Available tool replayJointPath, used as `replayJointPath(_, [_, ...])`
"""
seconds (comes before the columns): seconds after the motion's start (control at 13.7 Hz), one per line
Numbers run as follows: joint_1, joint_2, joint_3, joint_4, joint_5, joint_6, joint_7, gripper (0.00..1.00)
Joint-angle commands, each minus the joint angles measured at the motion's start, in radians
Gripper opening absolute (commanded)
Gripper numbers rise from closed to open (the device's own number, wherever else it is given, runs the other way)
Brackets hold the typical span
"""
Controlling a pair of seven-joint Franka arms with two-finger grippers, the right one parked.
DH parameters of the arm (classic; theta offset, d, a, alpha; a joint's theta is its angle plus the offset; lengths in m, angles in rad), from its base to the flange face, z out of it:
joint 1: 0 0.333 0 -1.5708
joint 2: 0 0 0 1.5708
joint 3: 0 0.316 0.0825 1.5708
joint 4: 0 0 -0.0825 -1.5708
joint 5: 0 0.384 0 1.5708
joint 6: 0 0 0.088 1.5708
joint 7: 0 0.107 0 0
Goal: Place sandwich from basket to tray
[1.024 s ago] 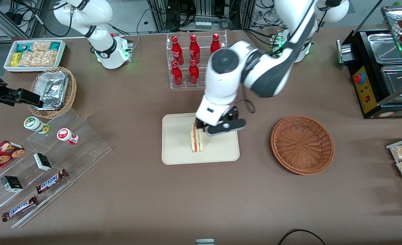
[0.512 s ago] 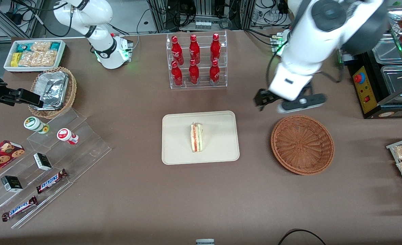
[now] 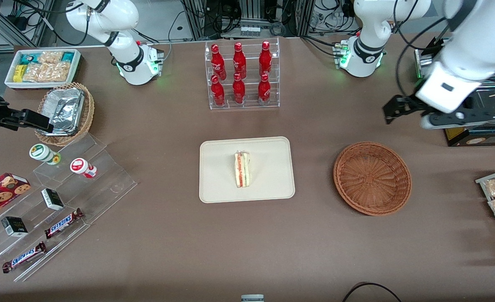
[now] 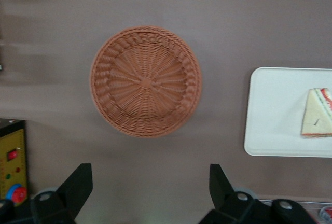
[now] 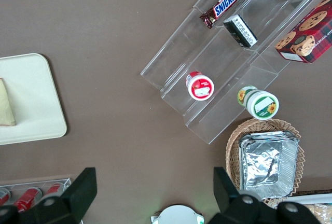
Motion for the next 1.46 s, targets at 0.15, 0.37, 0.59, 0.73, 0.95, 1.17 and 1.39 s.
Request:
replayJointPath(0.15, [0.072, 0.014, -0.013, 0.032, 0.0, 0.0, 0.088, 0.99])
replayJointPath(0.37, [0.07, 0.072, -0.015, 0.129, 0.0, -0.02, 0.14, 1.0])
replayJointPath(0.59, [0.051, 0.077, -0.013, 0.141, 0.005, -0.023, 0.17, 0.99])
replayJointPath(0.73, [0.012, 0.078, -0.013, 0.143, 0.023, -0.027, 0.165, 0.99])
replayJointPath(0.95, [0.006, 0.071, -0.011, 0.143, 0.048, -0.045, 0.168, 0.99])
replayJointPath(1.17, [0.006, 0.066, 0.013, 0.141, 0.048, -0.086, 0.174, 1.0])
replayJointPath(1.39, [0.007, 0.048, 0.039, 0.14, 0.035, -0.118, 0.171, 1.0])
